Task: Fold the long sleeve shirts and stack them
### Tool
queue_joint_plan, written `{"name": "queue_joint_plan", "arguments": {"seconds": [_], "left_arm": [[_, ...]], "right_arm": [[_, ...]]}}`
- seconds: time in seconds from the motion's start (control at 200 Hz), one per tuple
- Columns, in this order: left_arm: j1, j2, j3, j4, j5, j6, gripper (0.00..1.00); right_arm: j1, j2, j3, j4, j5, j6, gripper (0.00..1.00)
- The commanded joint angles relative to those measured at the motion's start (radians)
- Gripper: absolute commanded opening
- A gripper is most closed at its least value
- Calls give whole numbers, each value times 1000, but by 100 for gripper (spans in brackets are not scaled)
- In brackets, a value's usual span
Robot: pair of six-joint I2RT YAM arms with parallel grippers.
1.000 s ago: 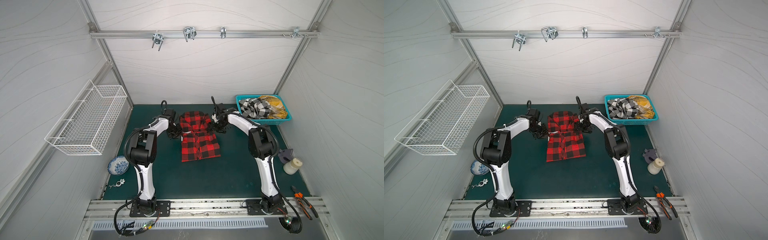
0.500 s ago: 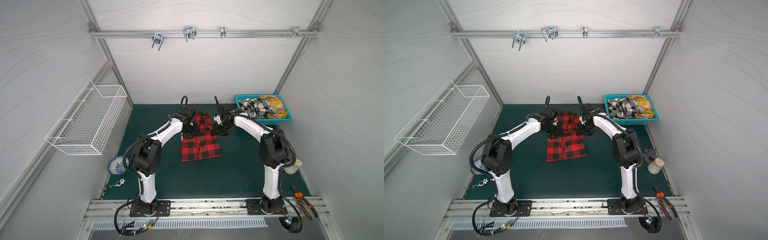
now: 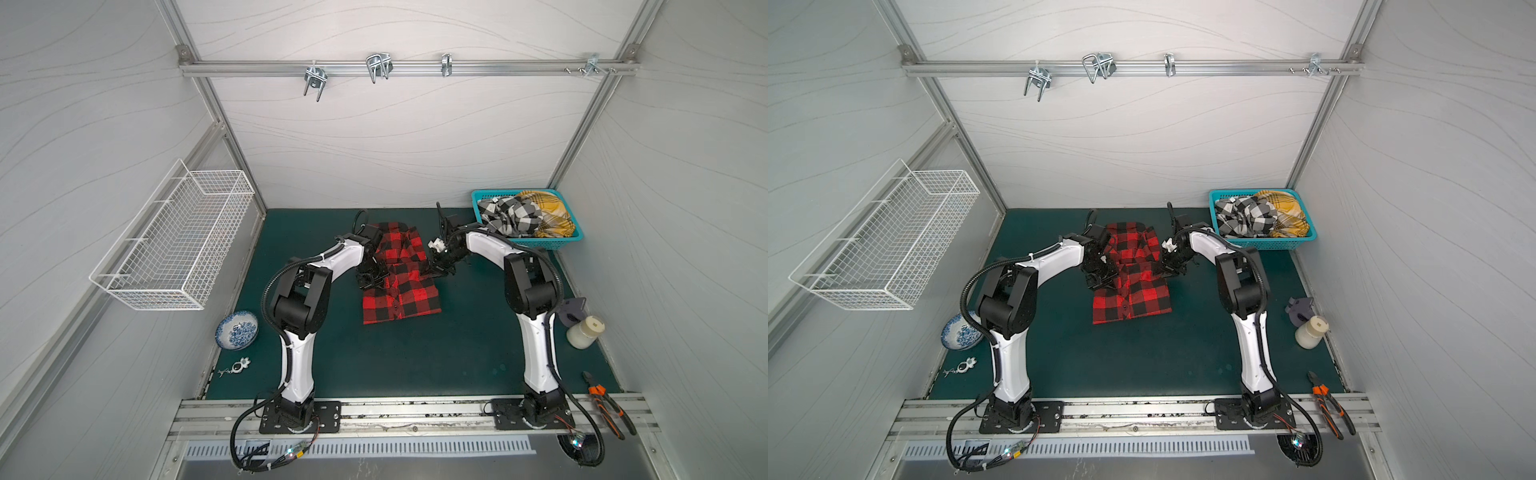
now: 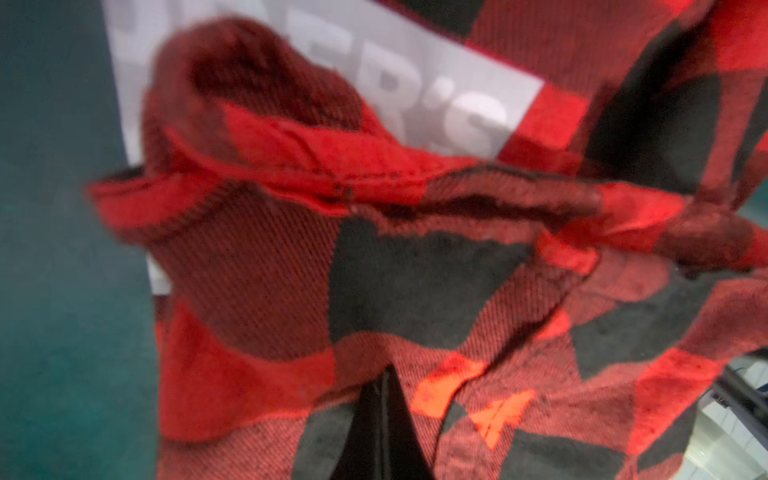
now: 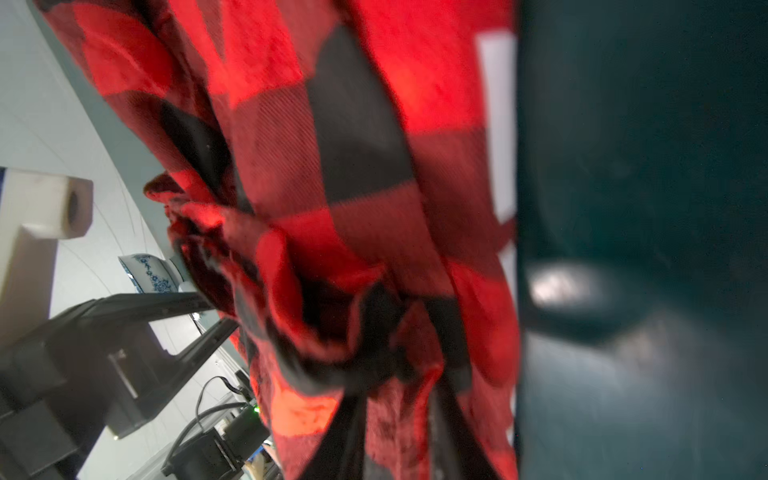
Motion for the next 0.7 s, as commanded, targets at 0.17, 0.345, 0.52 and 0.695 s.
{"name": "queue_joint_plan", "arguments": {"seconds": [0.17, 0.345, 0.52, 0.695], "left_arm": [[-1, 42, 33, -65, -56, 51, 1], [8, 41, 29, -80, -78, 61, 0], [25, 48, 110, -162, -88, 65, 0], [24, -43, 200, -180, -89, -7, 7]], "right_arm": [[21, -43, 83, 89, -22, 17, 0], [27, -46, 89, 115, 98, 8, 9], [13, 115, 319, -95, 90, -67, 54], [0, -73, 179, -69, 133, -82, 57]]}}
